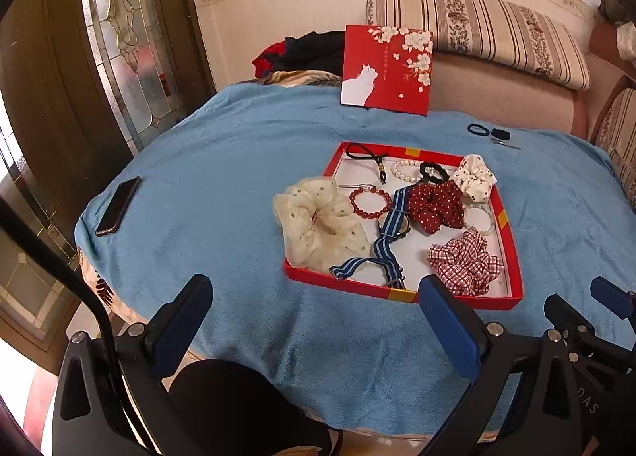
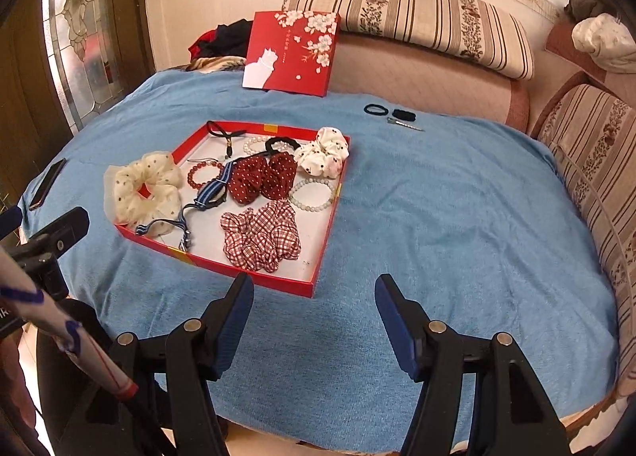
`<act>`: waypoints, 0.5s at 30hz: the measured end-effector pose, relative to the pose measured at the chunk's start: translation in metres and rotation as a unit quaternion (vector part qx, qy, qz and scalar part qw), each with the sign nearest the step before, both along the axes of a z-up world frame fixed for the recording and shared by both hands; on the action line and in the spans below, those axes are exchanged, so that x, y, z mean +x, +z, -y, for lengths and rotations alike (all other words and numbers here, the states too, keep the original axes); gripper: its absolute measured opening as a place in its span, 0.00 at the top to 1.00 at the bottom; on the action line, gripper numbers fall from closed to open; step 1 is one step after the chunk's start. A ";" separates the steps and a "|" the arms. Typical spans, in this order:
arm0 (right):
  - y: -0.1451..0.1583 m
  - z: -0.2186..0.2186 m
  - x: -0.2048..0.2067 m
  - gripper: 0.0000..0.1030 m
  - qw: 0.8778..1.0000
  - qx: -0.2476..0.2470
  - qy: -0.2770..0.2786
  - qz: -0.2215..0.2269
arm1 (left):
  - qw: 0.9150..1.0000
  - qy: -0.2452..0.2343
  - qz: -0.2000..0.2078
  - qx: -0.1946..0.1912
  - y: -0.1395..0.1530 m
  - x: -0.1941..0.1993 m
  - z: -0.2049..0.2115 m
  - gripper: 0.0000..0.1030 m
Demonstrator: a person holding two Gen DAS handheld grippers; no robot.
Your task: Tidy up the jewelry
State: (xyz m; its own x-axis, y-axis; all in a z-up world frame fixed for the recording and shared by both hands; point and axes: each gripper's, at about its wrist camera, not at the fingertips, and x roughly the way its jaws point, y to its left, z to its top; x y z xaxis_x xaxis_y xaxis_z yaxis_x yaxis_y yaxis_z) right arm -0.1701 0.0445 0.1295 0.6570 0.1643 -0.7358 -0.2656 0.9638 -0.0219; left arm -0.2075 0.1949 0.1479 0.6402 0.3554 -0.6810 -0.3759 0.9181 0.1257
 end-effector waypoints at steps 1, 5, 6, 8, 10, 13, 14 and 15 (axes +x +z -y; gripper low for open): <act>-0.001 0.000 0.001 0.34 1.000 0.000 0.000 -0.002 | 1.000 -0.001 -0.004 0.000 -0.002 0.002 0.000 0.00; -0.007 0.000 0.007 0.34 1.000 -0.001 -0.003 -0.010 | 1.000 -0.003 -0.016 -0.002 -0.009 0.008 0.000 0.00; -0.008 0.000 0.008 0.34 1.000 -0.001 -0.004 -0.011 | 1.000 -0.004 -0.018 -0.004 -0.010 0.009 0.000 0.00; -0.010 0.001 0.010 0.34 1.000 0.000 -0.005 -0.015 | 1.000 -0.004 -0.023 -0.008 -0.014 0.011 -0.002 0.00; -0.013 0.000 0.012 0.34 1.000 -0.001 -0.007 -0.019 | 1.000 -0.004 -0.028 -0.010 -0.017 0.014 -0.002 0.00; -0.017 0.000 0.015 0.34 1.000 -0.001 -0.010 -0.025 | 0.999 -0.005 -0.035 -0.008 -0.021 0.018 -0.002 0.00; -0.018 0.000 0.016 0.34 1.000 -0.001 -0.010 -0.027 | 0.999 -0.006 -0.036 -0.008 -0.023 0.018 -0.002 0.00; -0.019 0.000 0.017 0.34 1.000 -0.001 -0.010 -0.028 | 0.999 -0.007 -0.038 -0.009 -0.024 0.019 -0.003 0.00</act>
State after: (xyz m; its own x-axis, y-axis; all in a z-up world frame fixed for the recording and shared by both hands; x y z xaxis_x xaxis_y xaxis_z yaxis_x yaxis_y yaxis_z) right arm -0.1535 0.0446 0.1103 0.6173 0.1493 -0.7724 -0.2469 0.9690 -0.0100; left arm -0.1887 0.1980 0.1241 0.5915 0.3341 -0.7339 -0.3522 0.9258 0.1376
